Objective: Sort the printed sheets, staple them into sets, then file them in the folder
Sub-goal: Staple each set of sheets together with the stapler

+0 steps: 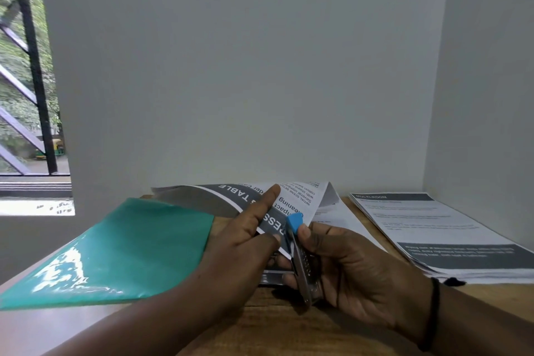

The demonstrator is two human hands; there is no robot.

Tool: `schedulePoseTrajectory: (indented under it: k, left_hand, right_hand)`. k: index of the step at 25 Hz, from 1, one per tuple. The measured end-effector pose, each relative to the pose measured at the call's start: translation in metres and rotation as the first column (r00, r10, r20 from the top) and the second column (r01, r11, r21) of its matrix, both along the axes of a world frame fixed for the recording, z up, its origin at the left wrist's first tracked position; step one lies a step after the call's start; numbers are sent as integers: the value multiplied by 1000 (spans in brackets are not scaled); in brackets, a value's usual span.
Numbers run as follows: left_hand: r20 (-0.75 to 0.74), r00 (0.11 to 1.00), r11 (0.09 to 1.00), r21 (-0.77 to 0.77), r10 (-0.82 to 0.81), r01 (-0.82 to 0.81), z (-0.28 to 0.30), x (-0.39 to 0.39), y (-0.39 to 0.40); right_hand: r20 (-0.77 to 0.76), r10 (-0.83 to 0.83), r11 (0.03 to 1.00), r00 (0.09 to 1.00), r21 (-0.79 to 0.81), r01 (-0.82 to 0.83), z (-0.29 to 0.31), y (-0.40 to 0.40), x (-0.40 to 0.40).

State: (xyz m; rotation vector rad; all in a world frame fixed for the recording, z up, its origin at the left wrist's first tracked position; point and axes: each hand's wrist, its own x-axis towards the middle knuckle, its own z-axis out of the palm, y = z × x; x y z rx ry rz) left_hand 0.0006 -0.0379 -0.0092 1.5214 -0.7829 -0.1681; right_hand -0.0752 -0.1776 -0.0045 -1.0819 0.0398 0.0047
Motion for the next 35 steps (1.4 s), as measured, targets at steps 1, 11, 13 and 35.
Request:
schedulePoseTrajectory:
  k: [1,11,13,35]
  left_hand:
    - [1,1000,1000,10,-3,3,-2,2,0]
    - [-23,994,994,-19,-107,107,-3,-2,-1]
    - [-1,993,993,-8,-117,117,-3,-5,-1]
    - [-327,779,795,-507,-535,333,50,48,50]
  right_hand:
    - [-5,-16,1000,1000,-3,16,-2,1,0]
    - [-7,-147,989,989,-29,146,-7,6,2]
    - [3,-191,980,982,-52,191,-9,6,4]
    - [74,-589,713,805,-421,560,17,-115,8]
